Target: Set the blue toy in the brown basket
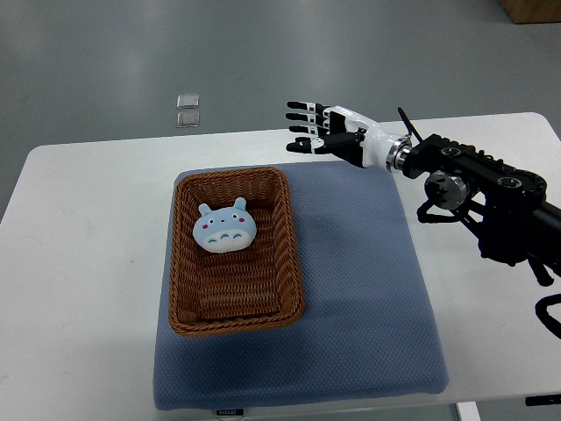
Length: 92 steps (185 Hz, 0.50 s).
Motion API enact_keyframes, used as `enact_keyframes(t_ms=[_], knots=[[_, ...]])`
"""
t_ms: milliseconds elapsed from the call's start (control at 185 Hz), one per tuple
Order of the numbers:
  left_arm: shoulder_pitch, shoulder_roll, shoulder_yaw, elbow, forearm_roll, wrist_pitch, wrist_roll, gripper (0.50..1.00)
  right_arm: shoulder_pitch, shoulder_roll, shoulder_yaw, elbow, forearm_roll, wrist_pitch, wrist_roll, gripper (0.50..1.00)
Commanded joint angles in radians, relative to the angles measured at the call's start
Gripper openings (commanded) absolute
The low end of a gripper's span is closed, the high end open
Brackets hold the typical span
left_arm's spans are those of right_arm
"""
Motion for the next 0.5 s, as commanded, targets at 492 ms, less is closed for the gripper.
enact_keyframes(t_ms=[492], knots=[[0.0, 0.0, 0.0, 0.0, -0.001, 0.0, 0.0, 1.0, -0.067, -0.063, 0.051, -0.035, 0.318, 0.006, -0.062, 0.915]])
